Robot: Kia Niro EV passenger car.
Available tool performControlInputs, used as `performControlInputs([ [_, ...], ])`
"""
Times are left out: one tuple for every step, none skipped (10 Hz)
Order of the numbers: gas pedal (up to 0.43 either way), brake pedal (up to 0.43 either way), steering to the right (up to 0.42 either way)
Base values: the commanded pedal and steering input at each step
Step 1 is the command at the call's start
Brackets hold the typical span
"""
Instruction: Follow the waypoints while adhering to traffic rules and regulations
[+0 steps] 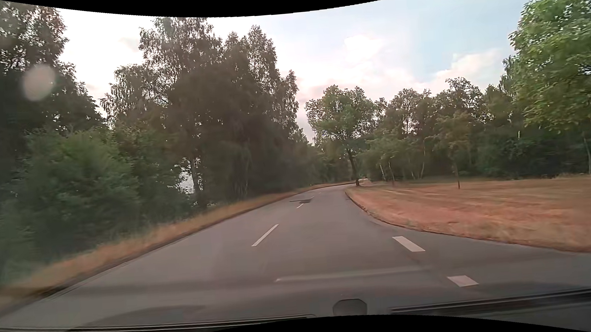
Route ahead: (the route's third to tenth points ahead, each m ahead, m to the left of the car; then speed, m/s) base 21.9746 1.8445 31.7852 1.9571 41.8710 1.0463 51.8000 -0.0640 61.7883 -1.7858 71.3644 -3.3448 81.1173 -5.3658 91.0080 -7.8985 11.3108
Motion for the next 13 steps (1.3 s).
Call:
performControlInputs([
  [0.118, 0.000, 0.005],
  [0.118, 0.000, 0.006],
  [0.118, 0.000, 0.007],
  [0.118, 0.000, 0.007],
  [0.118, 0.000, 0.007],
  [0.118, 0.000, 0.006],
  [0.118, 0.000, 0.006],
  [0.130, 0.000, 0.006],
  [0.138, 0.000, 0.006],
  [0.138, 0.000, 0.006],
  [0.138, 0.000, 0.006],
  [0.138, 0.000, 0.006],
  [0.138, 0.000, 0.006],
])
